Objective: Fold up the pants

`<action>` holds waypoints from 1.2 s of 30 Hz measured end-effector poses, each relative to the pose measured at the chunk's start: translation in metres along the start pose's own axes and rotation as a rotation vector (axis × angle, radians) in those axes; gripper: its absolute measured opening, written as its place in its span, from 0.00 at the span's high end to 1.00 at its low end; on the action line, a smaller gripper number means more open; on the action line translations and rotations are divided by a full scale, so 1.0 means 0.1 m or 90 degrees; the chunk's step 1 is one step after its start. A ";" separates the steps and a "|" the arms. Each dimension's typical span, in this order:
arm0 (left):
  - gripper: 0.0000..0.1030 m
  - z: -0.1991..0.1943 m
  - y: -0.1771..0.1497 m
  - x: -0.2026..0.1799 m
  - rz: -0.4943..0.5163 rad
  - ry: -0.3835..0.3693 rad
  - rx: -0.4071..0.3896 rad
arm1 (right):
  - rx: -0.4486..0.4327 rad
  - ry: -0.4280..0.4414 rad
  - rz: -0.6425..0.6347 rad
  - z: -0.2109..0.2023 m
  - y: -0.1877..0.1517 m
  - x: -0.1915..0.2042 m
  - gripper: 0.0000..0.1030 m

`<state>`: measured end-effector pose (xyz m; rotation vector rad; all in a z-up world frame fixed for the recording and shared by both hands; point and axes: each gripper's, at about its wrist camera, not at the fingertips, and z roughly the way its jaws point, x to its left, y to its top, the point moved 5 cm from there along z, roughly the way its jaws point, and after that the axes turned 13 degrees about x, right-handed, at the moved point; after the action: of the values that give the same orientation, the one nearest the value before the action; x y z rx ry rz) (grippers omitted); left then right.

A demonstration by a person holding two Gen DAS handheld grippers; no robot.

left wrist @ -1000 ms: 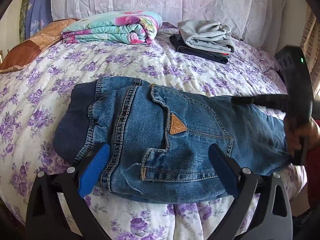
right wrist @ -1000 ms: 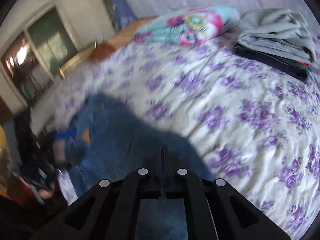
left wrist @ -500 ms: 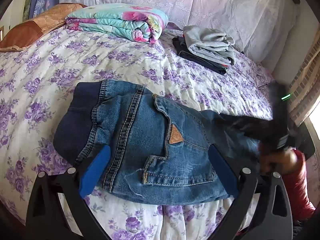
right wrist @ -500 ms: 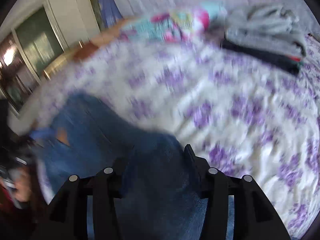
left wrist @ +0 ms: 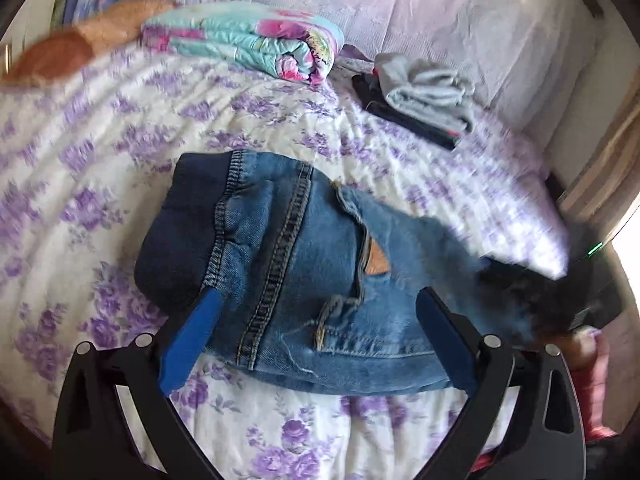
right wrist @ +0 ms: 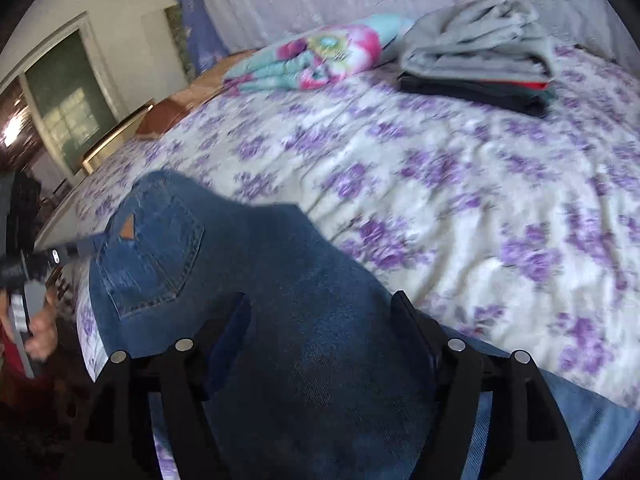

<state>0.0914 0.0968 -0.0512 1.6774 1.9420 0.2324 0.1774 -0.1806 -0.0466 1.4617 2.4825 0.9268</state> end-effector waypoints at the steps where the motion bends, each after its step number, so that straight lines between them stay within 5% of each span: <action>1: 0.07 -0.05 -0.04 -0.07 0.013 0.023 -0.009 | -0.023 0.005 0.003 -0.11 -0.04 0.00 0.23; 6: 0.07 -0.38 -0.08 0.01 -0.009 0.007 -0.069 | -0.052 -0.028 0.030 -0.54 -0.53 -0.18 0.19; 10: 0.05 -0.10 -0.02 0.35 -0.044 0.112 -0.032 | -0.007 -0.082 0.051 -0.39 -0.95 -0.51 0.16; 11: 0.04 0.14 -0.05 0.54 -0.093 0.080 0.009 | -0.040 -0.083 0.043 -0.43 -1.01 -0.50 0.16; 14: 0.04 0.11 -0.09 0.74 -0.159 -0.021 -0.018 | -0.089 -0.066 0.092 -0.73 -1.08 -0.52 0.16; 18: 0.05 0.08 -0.10 0.83 -0.167 -0.057 -0.021 | -0.145 -0.016 0.246 -1.28 -1.47 -0.96 0.11; 24: 0.04 0.16 -0.15 0.68 -0.089 0.043 -0.101 | -0.166 0.115 0.555 -1.58 -2.33 -1.67 0.11; 28: 0.04 0.13 -0.16 0.70 -0.092 0.029 -0.103 | -0.217 0.162 0.608 -1.53 -2.37 -1.84 0.12; 36: 0.04 0.11 -0.17 0.68 -0.088 0.028 -0.109 | -0.309 0.023 0.591 -1.45 -2.14 -1.99 0.12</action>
<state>0.0785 0.1560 -0.0885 1.4344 1.9994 0.3741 0.0644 -0.4836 -0.0886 2.3748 1.3275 1.5214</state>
